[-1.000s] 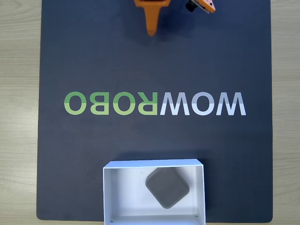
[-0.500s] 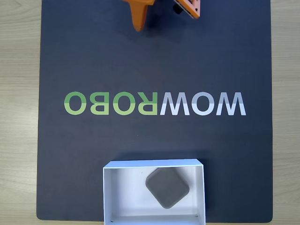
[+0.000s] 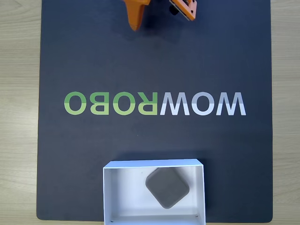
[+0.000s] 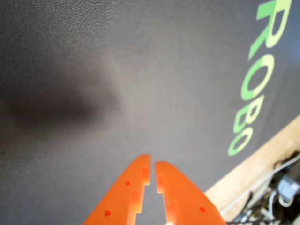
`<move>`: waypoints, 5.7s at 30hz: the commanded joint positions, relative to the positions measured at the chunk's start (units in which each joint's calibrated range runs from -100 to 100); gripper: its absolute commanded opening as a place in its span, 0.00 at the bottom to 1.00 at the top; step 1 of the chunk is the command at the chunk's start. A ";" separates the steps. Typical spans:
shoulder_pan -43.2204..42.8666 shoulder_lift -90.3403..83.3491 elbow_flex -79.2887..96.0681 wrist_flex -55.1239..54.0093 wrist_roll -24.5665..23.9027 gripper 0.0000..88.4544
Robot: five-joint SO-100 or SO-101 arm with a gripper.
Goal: Grab the usb to bin
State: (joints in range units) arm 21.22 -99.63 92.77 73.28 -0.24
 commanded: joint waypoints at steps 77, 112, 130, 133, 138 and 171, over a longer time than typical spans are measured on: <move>-9.94 0.48 -0.99 0.36 0.18 0.01; -9.94 0.48 -0.99 0.36 0.18 0.01; -9.94 0.48 -0.99 0.36 0.18 0.01; -9.94 0.48 -0.99 0.36 0.18 0.01; -9.94 0.48 -0.99 0.36 0.18 0.01; -9.94 0.48 -0.99 0.36 0.18 0.01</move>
State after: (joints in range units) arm 10.79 -99.63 92.77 73.28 -0.13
